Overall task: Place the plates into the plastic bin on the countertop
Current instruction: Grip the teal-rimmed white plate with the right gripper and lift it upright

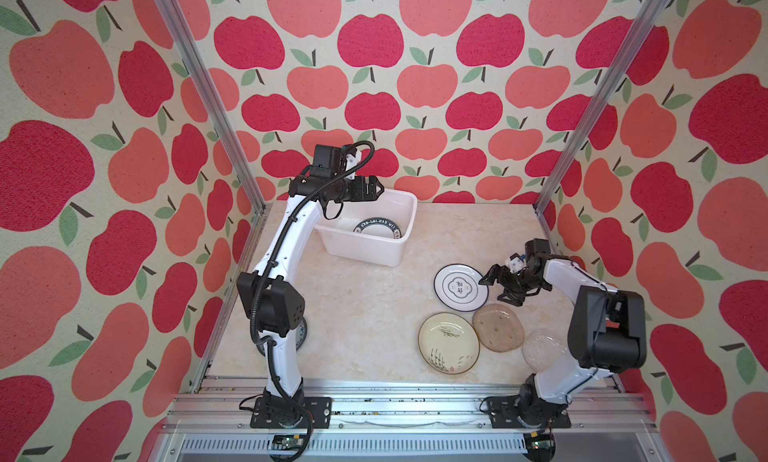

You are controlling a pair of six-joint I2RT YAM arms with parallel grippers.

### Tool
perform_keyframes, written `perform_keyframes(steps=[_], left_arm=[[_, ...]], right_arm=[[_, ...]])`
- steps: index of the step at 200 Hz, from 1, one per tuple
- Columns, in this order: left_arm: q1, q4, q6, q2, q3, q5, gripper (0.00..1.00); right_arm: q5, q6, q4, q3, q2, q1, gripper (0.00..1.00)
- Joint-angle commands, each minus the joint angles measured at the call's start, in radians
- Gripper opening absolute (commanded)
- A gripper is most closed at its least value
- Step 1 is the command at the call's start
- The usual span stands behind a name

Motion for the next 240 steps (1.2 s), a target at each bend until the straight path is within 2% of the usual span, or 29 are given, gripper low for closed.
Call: perform_keyframes(steps=[1,46,97,133,157,224,240], left_arm=[[-0.033,0.02,0.017,-0.049,-0.091,0.124,0.99],[-0.106,0.046,0.001,-0.158,-0.207,0.102,0.99],[-0.173,0.034,0.156,-0.268,-0.321,0.107,0.99],[-0.187,0.044,0.174,-0.307,-0.364,0.1,0.99],[-0.187,0.064,0.16,-0.307,-0.374,0.094,0.99],[-0.193,0.121,0.084,-0.314,-0.401,0.088,0.99],[-0.193,0.142,0.068,-0.321,-0.416,0.103,0.99]], right_arm=[[-0.063,-0.019,0.08,-0.019,0.032,-0.007,0.86],[-0.122,-0.033,0.157,-0.026,0.11,-0.007,0.8],[-0.222,-0.032,0.254,-0.093,0.148,-0.007,0.72],[-0.24,-0.034,0.297,-0.128,0.155,-0.007,0.64],[-0.235,-0.043,0.296,-0.129,0.157,-0.007,0.56],[-0.251,-0.051,0.291,-0.122,0.143,-0.008,0.17],[-0.257,-0.03,0.296,-0.116,0.112,-0.007,0.13]])
